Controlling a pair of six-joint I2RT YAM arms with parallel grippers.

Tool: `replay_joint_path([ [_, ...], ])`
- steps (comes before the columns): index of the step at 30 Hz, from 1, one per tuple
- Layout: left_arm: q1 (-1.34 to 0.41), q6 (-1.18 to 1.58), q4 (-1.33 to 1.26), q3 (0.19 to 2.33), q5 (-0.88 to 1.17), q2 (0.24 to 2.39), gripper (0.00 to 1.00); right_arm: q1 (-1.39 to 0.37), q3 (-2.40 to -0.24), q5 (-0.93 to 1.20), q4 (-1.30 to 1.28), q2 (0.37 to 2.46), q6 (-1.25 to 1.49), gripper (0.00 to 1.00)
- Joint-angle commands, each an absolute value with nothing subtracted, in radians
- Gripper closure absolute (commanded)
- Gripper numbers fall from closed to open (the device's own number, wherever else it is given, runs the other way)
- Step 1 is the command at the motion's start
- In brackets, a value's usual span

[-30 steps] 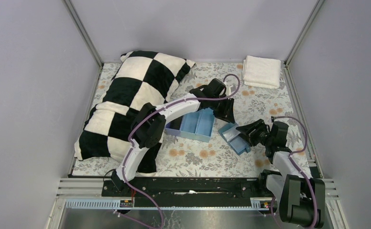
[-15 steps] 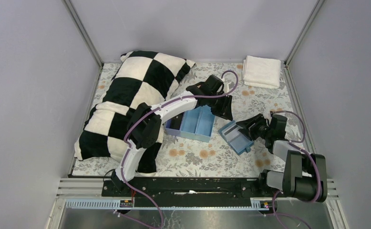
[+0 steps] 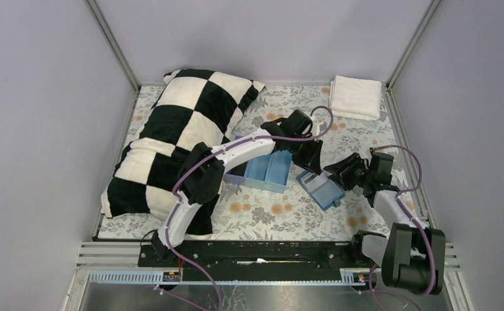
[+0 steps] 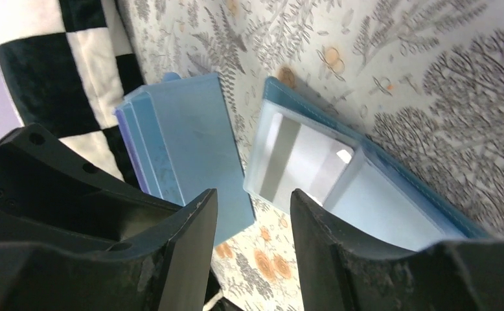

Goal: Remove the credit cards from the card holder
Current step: Remove the credit card from the card holder.

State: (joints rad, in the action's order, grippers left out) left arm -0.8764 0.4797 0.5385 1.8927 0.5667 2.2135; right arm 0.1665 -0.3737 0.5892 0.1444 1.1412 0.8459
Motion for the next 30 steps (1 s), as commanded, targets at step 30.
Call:
replay_joint_path([
  [30,-0.916,0.503,0.494,1.799,0.493,2.313,0.62,0.173,-0.435,0.17,-0.25,1.189,0.743,0.45],
])
